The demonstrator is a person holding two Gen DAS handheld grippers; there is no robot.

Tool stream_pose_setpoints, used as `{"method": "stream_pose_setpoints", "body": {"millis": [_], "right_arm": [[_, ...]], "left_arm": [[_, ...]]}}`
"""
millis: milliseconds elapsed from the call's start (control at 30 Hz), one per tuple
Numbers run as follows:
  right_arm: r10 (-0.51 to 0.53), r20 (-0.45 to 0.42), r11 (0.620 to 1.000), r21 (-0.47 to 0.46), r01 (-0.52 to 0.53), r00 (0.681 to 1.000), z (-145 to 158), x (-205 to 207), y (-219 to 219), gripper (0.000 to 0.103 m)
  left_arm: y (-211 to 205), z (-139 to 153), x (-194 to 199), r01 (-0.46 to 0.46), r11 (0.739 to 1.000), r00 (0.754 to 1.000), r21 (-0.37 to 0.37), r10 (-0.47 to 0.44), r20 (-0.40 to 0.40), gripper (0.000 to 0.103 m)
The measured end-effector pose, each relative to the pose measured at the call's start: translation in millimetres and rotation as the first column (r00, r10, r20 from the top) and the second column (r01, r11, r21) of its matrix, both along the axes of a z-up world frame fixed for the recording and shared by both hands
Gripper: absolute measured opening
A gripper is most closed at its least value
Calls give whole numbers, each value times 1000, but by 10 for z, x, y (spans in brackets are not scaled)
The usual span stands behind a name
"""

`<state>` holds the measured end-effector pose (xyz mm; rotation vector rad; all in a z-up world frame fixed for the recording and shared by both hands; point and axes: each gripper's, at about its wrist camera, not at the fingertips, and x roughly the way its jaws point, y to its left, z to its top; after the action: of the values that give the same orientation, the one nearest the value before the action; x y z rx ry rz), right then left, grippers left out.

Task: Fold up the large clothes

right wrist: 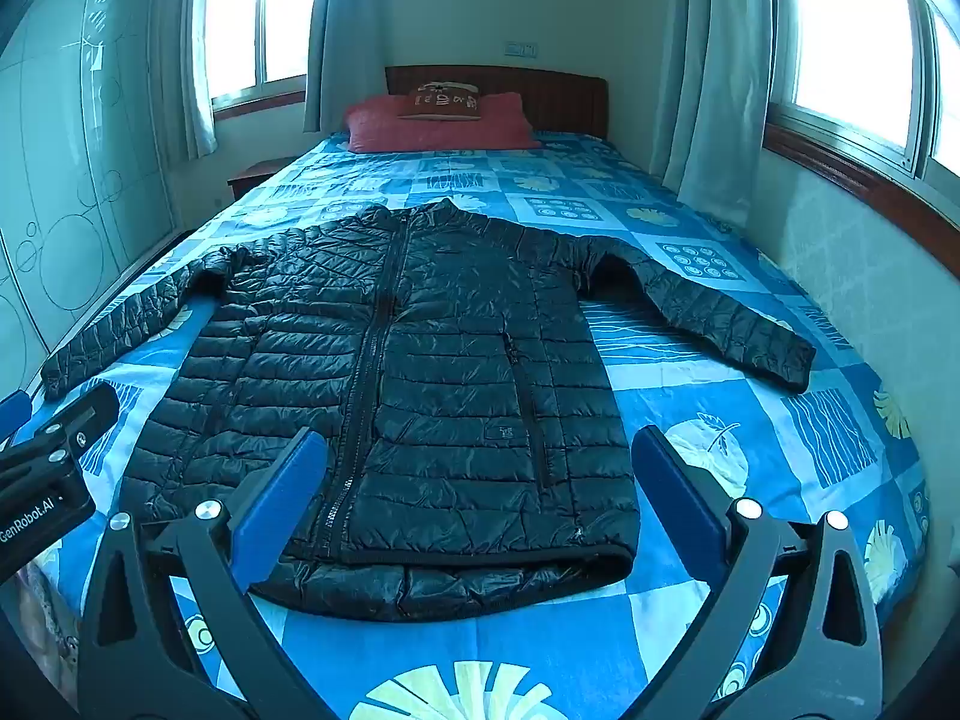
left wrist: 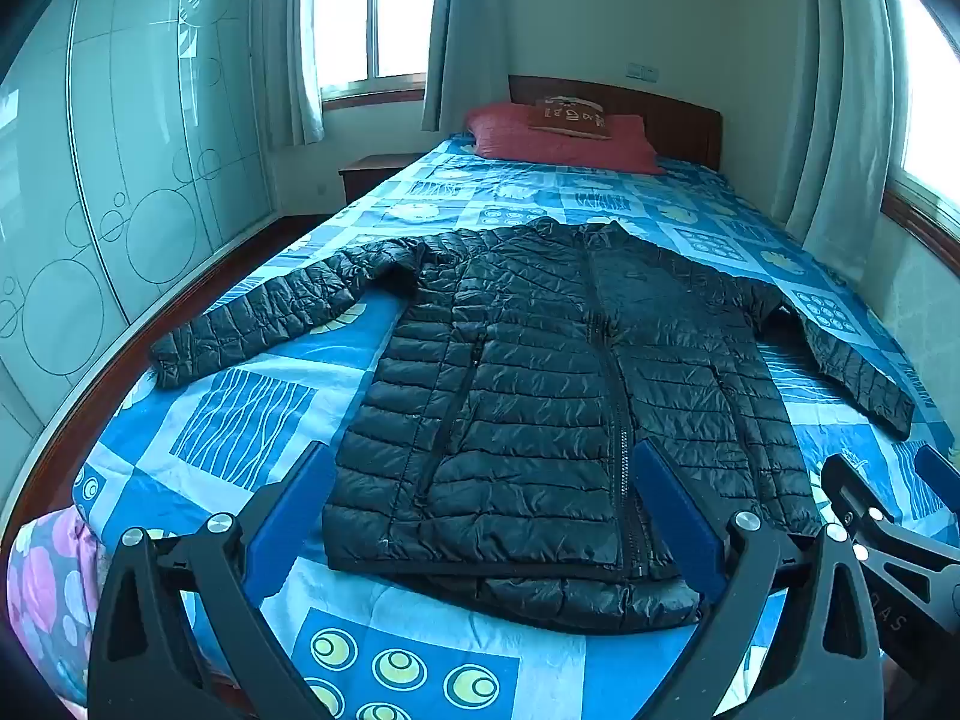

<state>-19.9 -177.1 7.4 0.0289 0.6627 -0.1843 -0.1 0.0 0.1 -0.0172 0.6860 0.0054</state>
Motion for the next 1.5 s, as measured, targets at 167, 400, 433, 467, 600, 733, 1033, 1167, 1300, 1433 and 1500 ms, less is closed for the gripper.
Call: {"method": "stream_pose_setpoints", "body": {"millis": [167,400,433,467,600,733,1033,1167,1300,1433,1500], "right_arm": [[0,1,1000,-3,0,1000,-3,-2,7,101],[3,3,1000,2,-3,1000,6,-13,16,101],[3,4,1000,1,-3,1000,12,-16,21,101],[3,4,1000,2,-3,1000,13,-18,20,101],[1,4,1000,3,-1,1000,22,-29,20,101],[1,2,1000,5,-1,1000,13,-47,43,101],[1,4,1000,5,-1,1000,1,-28,34,101],[1,5,1000,5,-1,1000,-4,-26,39,101],[2,5,1000,5,-2,1000,-6,-26,42,101],[2,6,1000,5,-2,1000,-8,-24,43,101],[2,4,1000,5,-2,1000,-12,-24,51,101]], "left_arm": [[22,-11,25,-11,1000,1000,-5,11,-14,98],[25,-2,6,-4,1000,1000,-5,4,-9,98],[15,-3,0,-9,1000,1000,-5,9,-7,98],[13,-3,0,-11,1000,1000,-5,11,-7,98],[-3,-11,-6,-7,1000,1000,-3,7,-6,98],[3,-9,-1,-7,1000,1000,-3,7,-7,98],[23,-1,-24,-8,1000,1000,-3,8,-6,98],[32,-3,-27,-8,1000,1000,-2,8,-6,98],[32,-4,-34,-7,1000,1000,-3,7,-5,98],[36,-1,-38,-10,1000,1000,-2,10,-3,98],[34,3,-38,-9,1000,1000,-2,9,-4,98]]}}
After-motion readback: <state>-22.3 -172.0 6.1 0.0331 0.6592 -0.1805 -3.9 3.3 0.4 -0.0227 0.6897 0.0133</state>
